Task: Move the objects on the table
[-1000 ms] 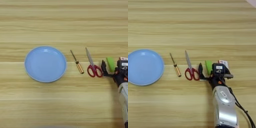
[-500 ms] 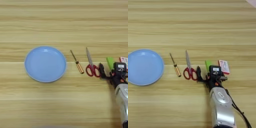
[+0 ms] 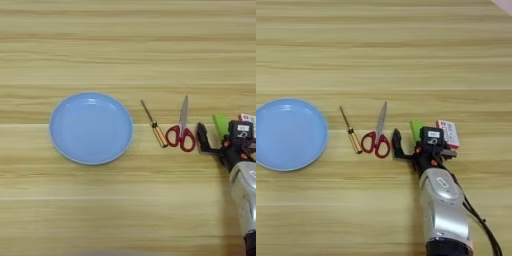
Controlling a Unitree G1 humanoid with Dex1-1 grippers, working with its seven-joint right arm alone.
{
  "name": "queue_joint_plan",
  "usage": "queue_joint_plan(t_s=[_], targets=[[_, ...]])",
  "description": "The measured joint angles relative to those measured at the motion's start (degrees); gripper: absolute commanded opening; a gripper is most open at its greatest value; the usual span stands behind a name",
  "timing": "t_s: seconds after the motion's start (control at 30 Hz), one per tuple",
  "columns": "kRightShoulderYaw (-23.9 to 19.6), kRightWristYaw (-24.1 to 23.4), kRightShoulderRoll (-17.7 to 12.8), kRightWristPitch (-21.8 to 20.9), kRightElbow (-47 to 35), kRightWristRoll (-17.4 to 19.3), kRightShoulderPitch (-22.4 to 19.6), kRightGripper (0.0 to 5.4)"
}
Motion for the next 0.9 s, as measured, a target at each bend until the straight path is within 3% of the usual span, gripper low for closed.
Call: queue_joint_plan(t_s=[0.9], targets=[[0.8,0.7,0.0,0.6,-0.4,0.0,0.1,1.93]])
